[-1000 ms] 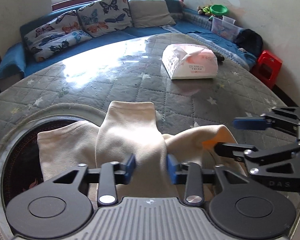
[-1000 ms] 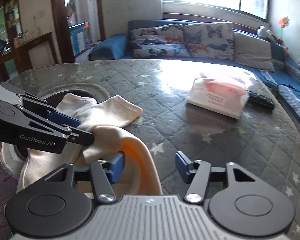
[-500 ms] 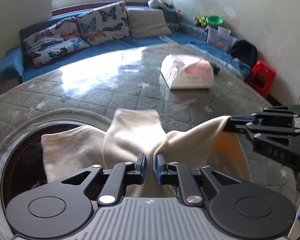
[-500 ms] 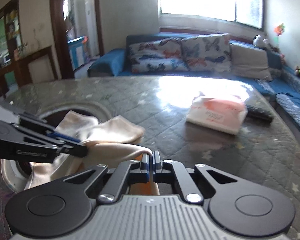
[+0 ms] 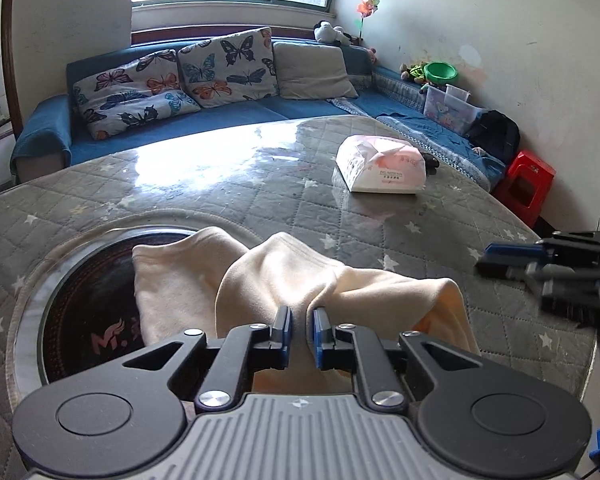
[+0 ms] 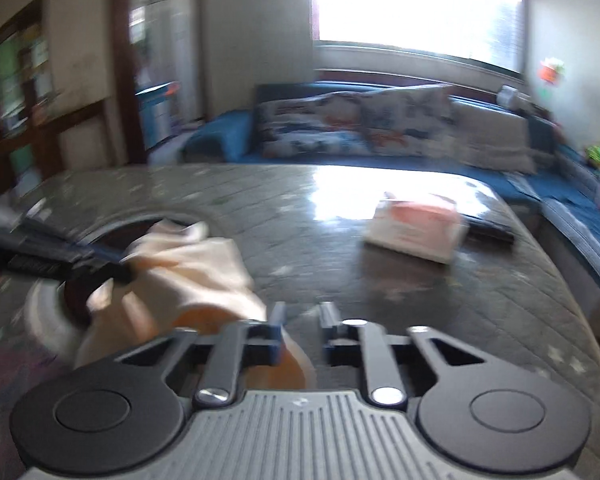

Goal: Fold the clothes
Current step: 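Grasp the sweatshirt edge with the left gripper while the right gripper grasps another edge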

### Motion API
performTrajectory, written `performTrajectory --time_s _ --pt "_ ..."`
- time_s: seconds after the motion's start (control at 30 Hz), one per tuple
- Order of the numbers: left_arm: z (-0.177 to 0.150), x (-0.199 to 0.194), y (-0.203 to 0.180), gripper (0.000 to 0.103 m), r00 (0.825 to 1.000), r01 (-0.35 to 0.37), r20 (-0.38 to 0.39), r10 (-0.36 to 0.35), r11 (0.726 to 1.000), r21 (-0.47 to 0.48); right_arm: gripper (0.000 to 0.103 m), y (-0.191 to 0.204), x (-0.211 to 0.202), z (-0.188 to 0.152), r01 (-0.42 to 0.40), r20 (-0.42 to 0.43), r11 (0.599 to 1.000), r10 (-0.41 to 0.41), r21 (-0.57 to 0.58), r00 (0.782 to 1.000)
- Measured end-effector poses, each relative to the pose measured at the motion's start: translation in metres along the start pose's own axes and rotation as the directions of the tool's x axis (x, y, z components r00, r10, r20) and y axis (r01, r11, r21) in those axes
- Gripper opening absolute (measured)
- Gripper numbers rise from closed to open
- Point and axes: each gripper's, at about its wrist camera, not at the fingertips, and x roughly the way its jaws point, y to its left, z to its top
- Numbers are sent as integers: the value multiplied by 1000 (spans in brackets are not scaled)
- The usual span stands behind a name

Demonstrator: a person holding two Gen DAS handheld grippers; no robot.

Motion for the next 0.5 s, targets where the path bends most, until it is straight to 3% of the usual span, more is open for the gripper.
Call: performTrajectory --time_s 0.17,0.23,0.27,0.3,0.37,0.4,0.5 --pt "-5 1 5 13 1000 0 -10 0 1000 -16 53 42 15 0 -5 16 970 9 -244 1000" --pt "-6 2 7 13 1000 -1 -14 0 1000 -23 52 59 21 0 -6 21 942 14 -335 1000" --pt "-6 3 8 13 1000 0 -18 0 1000 -25 49 65 26 0 -7 23 929 16 -371 1000" --pt "-7 3 8 14 1000 0 -21 0 1000 -27 33 70 29 1 -17 20 920 27 -392 999" --pt "-8 4 9 17 1000 -3 -25 3 1000 -31 10 74 35 5 -66 -2 925 71 -374 997" --pt "-8 4 9 19 1000 -4 -26 3 999 -32 4 73 35 6 -72 4 931 78 -358 997" --pt "-8 5 8 20 1000 -1 -24 1 1000 -25 2 63 25 12 -63 55 951 83 -302 995"
